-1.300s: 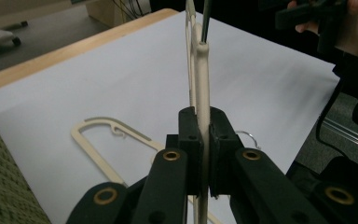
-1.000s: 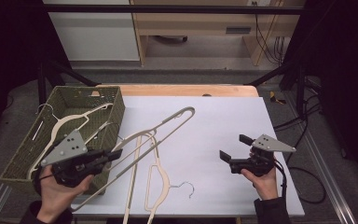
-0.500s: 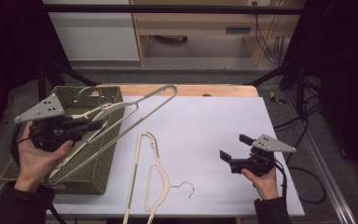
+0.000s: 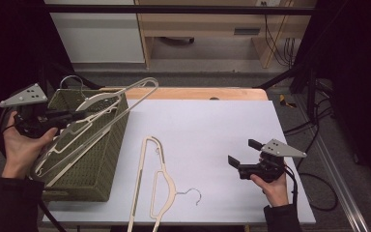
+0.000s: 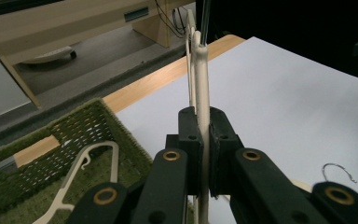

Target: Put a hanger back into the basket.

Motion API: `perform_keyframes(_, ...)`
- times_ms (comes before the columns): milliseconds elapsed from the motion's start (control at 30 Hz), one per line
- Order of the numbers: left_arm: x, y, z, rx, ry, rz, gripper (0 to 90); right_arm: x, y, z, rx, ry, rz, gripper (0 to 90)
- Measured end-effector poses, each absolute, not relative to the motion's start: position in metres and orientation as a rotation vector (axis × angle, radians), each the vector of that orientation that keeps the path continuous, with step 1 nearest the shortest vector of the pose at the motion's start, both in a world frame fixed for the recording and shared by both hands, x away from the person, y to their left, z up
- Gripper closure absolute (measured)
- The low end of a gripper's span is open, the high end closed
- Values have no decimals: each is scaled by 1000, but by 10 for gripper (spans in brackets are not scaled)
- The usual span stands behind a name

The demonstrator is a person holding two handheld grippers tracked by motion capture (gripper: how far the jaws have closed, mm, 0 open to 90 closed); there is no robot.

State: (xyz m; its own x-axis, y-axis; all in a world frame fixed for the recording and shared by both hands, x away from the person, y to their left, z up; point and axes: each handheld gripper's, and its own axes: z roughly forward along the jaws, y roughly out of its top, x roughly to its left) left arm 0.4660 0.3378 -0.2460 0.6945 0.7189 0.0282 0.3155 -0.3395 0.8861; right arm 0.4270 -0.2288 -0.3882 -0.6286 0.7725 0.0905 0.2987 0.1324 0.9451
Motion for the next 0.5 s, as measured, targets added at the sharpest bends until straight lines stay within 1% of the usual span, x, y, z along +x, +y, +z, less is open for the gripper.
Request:
perform_keyframes(33,466,338,-246,1934,801,523,859,427,-228,-388,1037,1993,1504,46)
perform_keyframes(200,477,362,-254,1921,853,535,859,427,-228,-388,1043,1988,1504,46)
perform_keyframes(500,487,380,-260,1923,876,544,859,428,-227,-389,1048,1988,1498,45)
